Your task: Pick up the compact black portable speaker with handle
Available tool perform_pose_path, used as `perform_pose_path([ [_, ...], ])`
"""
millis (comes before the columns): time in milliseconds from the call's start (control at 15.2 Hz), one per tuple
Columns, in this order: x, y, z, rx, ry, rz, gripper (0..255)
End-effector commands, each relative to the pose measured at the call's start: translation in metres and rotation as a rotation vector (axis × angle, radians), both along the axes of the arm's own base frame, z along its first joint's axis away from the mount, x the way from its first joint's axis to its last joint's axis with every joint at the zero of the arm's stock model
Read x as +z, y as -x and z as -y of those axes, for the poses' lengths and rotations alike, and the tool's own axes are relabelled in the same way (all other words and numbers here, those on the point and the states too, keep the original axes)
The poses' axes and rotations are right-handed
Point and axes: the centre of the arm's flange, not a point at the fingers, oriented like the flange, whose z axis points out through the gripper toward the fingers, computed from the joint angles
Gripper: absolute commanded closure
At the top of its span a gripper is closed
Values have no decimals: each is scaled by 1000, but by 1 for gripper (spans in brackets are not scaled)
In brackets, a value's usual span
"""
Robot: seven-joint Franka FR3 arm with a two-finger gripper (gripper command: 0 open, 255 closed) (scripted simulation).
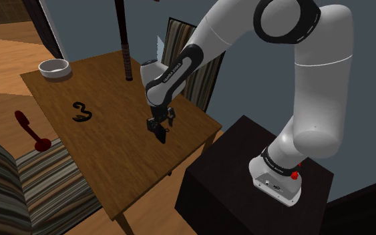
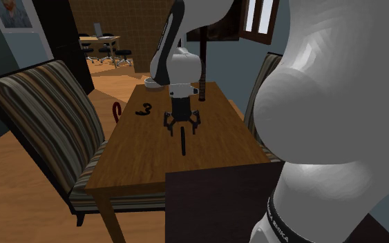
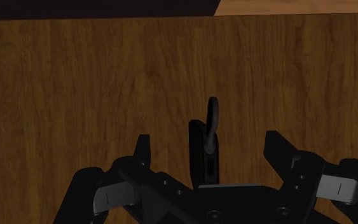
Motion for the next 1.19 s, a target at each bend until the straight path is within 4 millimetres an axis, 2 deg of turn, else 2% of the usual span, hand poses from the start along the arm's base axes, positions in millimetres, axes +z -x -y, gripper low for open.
perform_pose_path([
  [0, -6, -2, 0, 0, 0, 1, 0],
  [66, -6, -2, 0, 0, 0, 1, 0],
  [132, -6, -2, 1, 0, 0, 1, 255],
  [726, -6, -2, 0, 0, 0, 1, 255],
  [1122, 26, -2, 0, 0, 0, 1, 255],
])
